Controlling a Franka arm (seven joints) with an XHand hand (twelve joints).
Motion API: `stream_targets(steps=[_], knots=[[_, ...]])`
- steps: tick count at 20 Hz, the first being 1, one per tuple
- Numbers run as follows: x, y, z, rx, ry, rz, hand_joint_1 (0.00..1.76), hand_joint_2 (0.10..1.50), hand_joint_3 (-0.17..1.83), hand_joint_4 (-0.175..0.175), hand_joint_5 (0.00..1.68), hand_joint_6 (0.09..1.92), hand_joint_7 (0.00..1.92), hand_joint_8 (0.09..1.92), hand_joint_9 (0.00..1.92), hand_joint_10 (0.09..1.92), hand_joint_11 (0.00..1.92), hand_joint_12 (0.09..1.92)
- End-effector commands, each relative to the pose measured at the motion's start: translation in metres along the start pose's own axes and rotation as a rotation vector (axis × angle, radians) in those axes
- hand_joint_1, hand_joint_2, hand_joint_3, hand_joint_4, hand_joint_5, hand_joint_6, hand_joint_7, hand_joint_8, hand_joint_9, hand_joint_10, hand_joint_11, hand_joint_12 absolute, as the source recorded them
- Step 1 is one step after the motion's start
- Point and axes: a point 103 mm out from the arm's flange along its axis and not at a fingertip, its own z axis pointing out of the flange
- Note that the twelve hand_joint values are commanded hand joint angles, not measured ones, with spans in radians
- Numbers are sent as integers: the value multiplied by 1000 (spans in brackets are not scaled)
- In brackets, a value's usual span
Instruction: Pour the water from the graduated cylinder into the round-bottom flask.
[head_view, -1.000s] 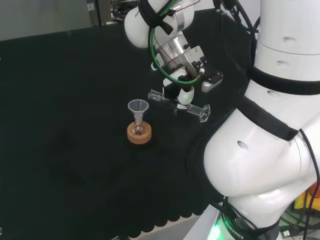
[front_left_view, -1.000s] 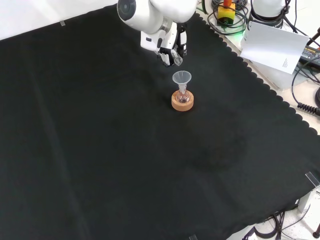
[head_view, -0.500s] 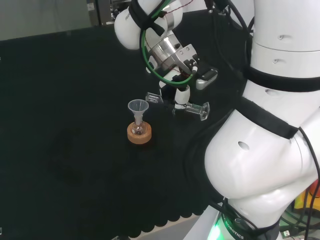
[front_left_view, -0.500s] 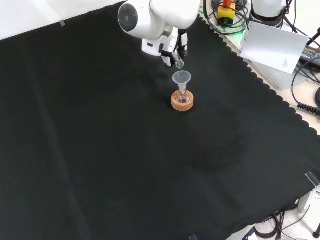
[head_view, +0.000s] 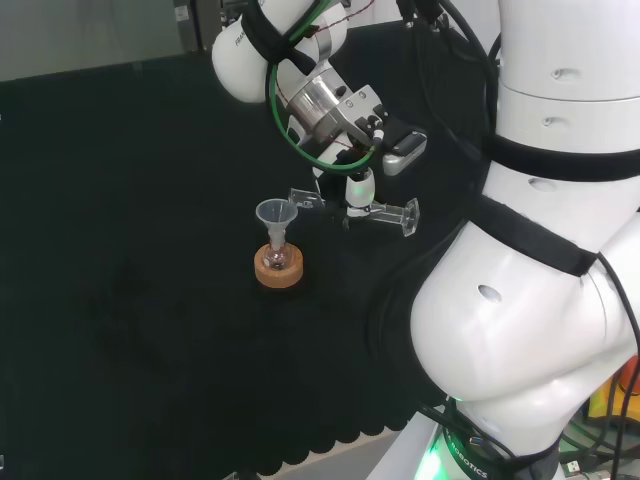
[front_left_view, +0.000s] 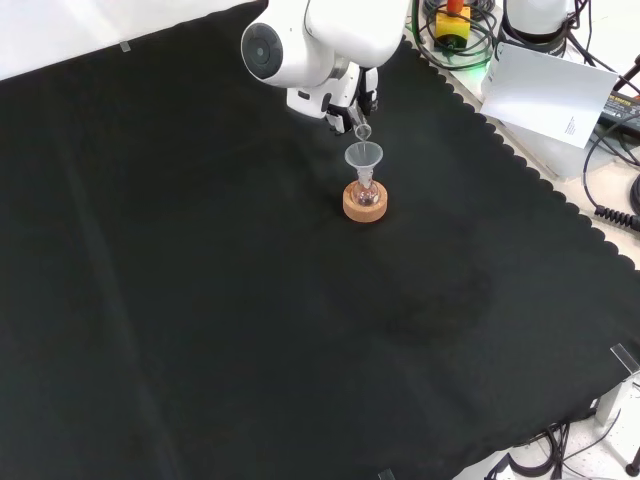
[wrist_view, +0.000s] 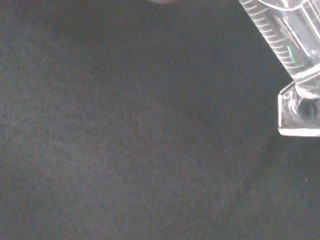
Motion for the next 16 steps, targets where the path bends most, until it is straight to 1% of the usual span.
stream_targets(steps=[1,4,7,9,16], knots=[[1,-5,-6,16,-14,9,1263,1101,0,-175,999,973,1026,958,1432,87,1267,731],[3,-6,-9,37,-22,15,1263,1101,0,-175,999,974,1026,959,1433,87,1267,730],[6,-9,-12,37,-32,17,1263,1101,0,-175,998,974,1025,959,1433,87,1267,730],[8,-10,-14,48,-37,22,1263,1102,0,-175,998,974,1025,960,1433,87,1267,729],[14,-9,-16,124,-59,55,1263,1102,0,-175,998,975,1025,960,1435,87,1267,729]])
